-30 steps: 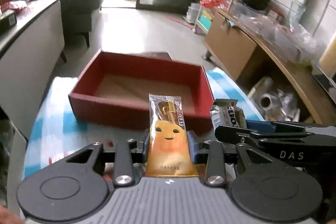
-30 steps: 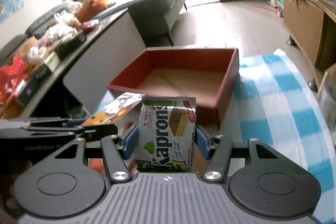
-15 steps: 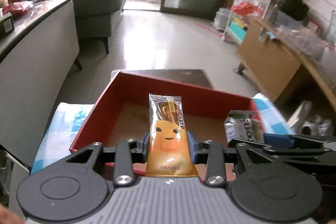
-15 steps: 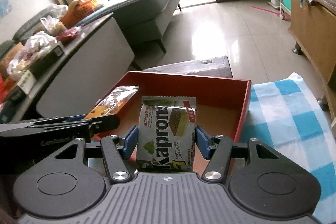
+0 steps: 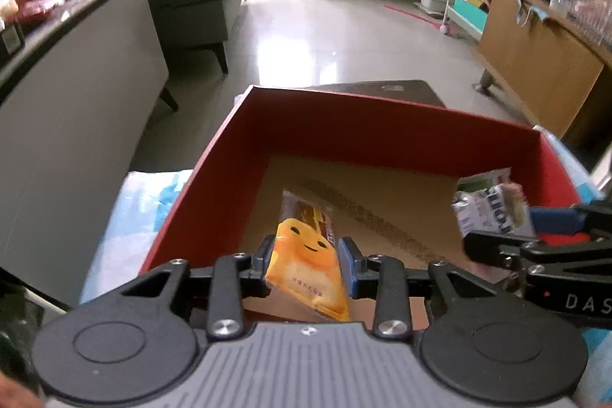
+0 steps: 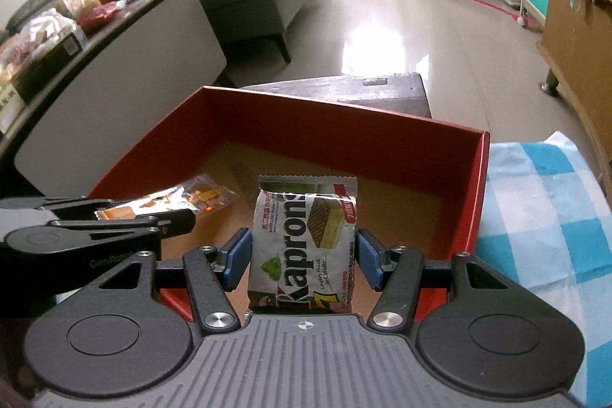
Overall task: Organize snacks
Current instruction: 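Carry both snacks into the red box with both grippers, then open both grippers to release the snacks in the red box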
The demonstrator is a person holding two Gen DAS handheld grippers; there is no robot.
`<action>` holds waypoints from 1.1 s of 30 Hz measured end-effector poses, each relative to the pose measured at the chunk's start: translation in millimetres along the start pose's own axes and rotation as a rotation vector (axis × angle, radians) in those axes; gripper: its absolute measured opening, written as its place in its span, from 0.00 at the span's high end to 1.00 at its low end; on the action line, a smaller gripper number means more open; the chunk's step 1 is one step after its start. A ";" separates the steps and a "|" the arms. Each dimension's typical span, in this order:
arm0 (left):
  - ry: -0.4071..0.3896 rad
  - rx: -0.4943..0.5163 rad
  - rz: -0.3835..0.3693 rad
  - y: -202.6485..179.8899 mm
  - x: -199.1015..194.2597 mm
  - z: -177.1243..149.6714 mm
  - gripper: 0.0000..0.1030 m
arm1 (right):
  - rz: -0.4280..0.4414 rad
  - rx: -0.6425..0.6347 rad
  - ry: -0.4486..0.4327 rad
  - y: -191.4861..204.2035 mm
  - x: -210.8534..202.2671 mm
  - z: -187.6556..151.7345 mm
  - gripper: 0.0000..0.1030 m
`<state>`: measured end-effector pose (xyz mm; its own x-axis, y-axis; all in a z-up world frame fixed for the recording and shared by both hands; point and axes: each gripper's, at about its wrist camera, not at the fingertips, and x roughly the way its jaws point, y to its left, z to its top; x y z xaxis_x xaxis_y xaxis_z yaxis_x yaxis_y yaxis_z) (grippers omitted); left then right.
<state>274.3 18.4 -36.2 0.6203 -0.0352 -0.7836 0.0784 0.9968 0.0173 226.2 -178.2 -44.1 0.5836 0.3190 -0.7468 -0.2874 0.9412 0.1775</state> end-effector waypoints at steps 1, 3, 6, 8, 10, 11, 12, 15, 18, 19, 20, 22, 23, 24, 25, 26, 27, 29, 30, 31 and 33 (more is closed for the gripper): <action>-0.004 0.018 0.010 -2.0 1.3 -0.8 0.72 | -0.010 -0.011 0.000 0.6 1.0 0.2 0.36; -0.002 0.033 0.018 -2.2 5.7 -0.9 0.72 | -0.031 -0.031 -0.001 1.3 1.7 0.0 0.36; -0.004 0.039 0.036 -1.1 11.5 -0.4 0.70 | -0.059 -0.077 0.004 3.1 4.6 0.9 0.35; 0.000 0.051 0.039 -0.3 14.5 -0.9 0.63 | -0.068 -0.095 0.002 3.9 6.6 1.9 0.35; 0.006 0.063 0.046 0.3 16.6 -1.8 0.54 | -0.069 -0.096 -0.006 4.4 7.2 1.9 0.32; 0.007 0.077 0.045 -0.5 16.5 -3.3 0.54 | -0.075 -0.103 -0.008 4.3 7.8 2.4 0.31; 0.013 0.094 0.050 -2.8 16.9 -4.7 0.53 | -0.084 -0.113 -0.009 4.5 8.3 2.6 0.30; 0.043 0.085 0.045 -3.4 12.9 -9.1 0.53 | -0.090 -0.127 -0.010 4.6 9.1 2.5 0.30; 0.077 0.047 0.008 -0.4 8.4 -12.9 0.53 | -0.075 -0.115 -0.011 1.9 9.1 5.2 0.29; 0.083 0.036 0.001 0.4 6.1 -14.9 0.53 | -0.071 -0.117 -0.009 1.7 9.1 5.8 0.29; 0.094 0.022 -0.008 1.6 4.3 -16.4 0.53 | -0.070 -0.122 -0.007 1.6 8.8 5.6 0.29; 0.110 0.002 -0.026 4.0 1.5 -18.3 0.53 | -0.067 -0.126 -0.008 1.9 8.3 5.4 0.27; 0.112 -0.004 -0.029 4.5 0.1 -19.0 0.53 | -0.068 -0.127 -0.008 2.0 8.2 5.7 0.27; 0.119 -0.011 -0.034 4.9 -1.7 -19.6 0.53 | -0.070 -0.124 -0.007 2.5 8.1 6.0 0.27; 0.128 -0.020 -0.045 5.5 -3.8 -19.8 0.53 | -0.065 -0.113 -0.004 2.6 7.6 6.8 0.27; 0.131 -0.030 -0.058 5.9 -7.5 -20.2 0.53 | -0.052 -0.099 0.002 2.4 6.9 7.9 0.27; 0.126 -0.035 -0.065 6.1 -11.2 -20.2 0.53 | -0.037 -0.082 0.007 1.3 6.6 10.1 0.27; 0.107 -0.040 -0.070 5.1 -21.4 -19.7 0.53 | -0.023 -0.063 -0.003 1.7 1.9 13.6 0.27; 0.098 -0.044 -0.076 6.6 -26.9 -20.9 0.52 | -0.024 -0.068 -0.013 4.1 -2.6 15.0 0.27; 0.089 -0.051 -0.085 7.5 -32.8 -20.6 0.51 | -0.023 -0.075 -0.023 6.4 -6.8 16.1 0.26; 0.077 -0.073 -0.107 10.5 -43.2 -19.1 0.50 | -0.018 -0.075 -0.040 11.1 -17.3 17.1 0.25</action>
<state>233.4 31.8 -14.1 0.5493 -0.1386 -0.8241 0.0818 0.9903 -0.1121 225.9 -171.3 -18.2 0.6184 0.3079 -0.7230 -0.3322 0.9362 0.1146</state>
